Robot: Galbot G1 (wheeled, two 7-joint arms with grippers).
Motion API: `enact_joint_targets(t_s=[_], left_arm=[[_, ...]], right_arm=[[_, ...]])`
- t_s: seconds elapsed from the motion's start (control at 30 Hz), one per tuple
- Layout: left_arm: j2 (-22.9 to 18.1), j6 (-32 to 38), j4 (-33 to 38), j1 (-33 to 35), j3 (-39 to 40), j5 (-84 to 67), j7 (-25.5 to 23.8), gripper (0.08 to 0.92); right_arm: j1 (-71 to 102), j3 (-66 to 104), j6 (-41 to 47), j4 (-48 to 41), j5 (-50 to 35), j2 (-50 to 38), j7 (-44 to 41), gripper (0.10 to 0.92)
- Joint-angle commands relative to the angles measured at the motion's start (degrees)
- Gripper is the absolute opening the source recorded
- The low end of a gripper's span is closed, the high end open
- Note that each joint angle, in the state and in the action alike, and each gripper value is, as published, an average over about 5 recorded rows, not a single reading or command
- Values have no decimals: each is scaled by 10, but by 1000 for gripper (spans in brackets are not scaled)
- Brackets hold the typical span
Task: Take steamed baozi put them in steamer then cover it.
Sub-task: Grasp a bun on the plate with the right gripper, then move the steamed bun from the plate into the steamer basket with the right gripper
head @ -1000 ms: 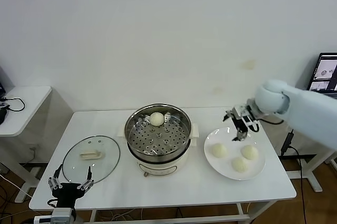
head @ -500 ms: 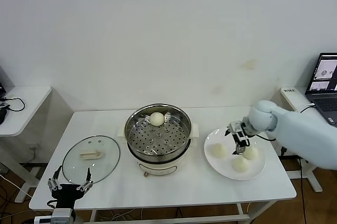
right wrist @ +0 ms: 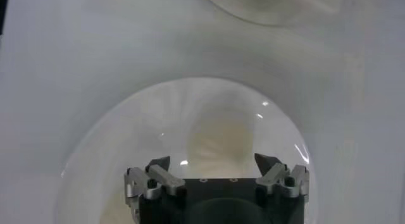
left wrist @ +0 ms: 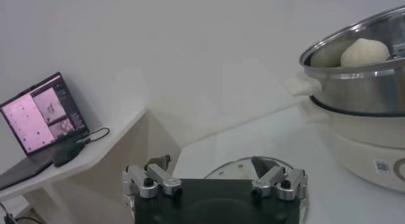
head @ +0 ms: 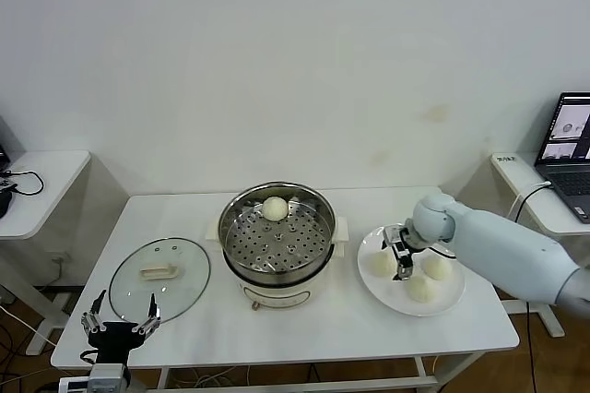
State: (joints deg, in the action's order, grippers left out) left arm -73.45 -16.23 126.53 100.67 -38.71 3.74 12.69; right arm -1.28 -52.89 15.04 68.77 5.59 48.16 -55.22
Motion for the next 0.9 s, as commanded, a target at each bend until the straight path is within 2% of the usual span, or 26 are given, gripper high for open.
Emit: enact_joint_targets(t_s=[0.03, 0.47, 0.9], left_arm=[[-1, 0, -2, 0, 0, 0, 0, 823], [-1, 1, 2, -1, 1, 0, 1, 823], [2, 0, 8, -8, 9, -1, 0, 823]], right_arm=[[18, 11, 0, -47, 9, 31, 4, 804], [1, 14, 1, -49, -1, 38, -19, 610], [-161, -41, 22, 60, -80, -50, -64, 585]])
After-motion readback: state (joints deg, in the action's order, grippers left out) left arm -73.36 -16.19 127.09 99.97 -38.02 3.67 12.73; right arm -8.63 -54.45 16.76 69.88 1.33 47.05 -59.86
